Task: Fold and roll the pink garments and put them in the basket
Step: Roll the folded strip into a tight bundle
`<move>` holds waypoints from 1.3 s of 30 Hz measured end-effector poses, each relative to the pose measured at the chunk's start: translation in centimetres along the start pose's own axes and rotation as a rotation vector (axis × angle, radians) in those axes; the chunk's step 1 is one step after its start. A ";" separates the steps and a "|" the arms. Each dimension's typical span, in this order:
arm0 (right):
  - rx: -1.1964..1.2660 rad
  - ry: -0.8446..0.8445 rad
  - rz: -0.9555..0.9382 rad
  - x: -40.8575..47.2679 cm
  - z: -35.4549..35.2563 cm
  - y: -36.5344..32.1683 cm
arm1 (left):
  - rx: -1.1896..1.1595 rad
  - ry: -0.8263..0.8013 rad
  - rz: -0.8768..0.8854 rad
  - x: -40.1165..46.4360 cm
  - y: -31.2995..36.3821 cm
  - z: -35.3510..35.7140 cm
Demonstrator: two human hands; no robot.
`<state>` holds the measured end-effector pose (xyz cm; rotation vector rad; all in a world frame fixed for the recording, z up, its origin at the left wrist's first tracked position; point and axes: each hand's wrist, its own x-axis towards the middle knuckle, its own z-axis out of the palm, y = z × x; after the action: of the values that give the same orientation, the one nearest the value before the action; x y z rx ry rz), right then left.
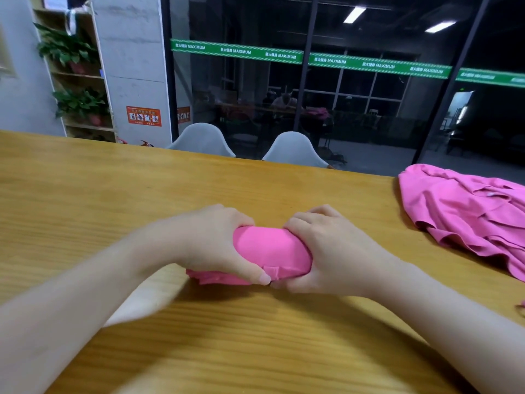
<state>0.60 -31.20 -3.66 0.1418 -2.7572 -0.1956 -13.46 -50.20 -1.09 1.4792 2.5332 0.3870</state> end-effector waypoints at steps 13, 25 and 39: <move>-0.024 -0.041 -0.023 -0.3 -0.2 1.7 | 0.106 -0.011 0.130 1.7 1.0 0.6; 0.647 -0.286 0.372 1.8 -0.4 3.7 | 0.166 0.186 0.212 3.0 0.1 1.3; 0.704 0.011 0.345 -0.4 -0.3 3.7 | -0.072 0.230 0.274 3.5 -1.0 1.8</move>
<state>0.78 -27.57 -2.98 -0.1537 -2.6574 0.8601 -15.49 -47.36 -3.23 1.8555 2.4507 0.7207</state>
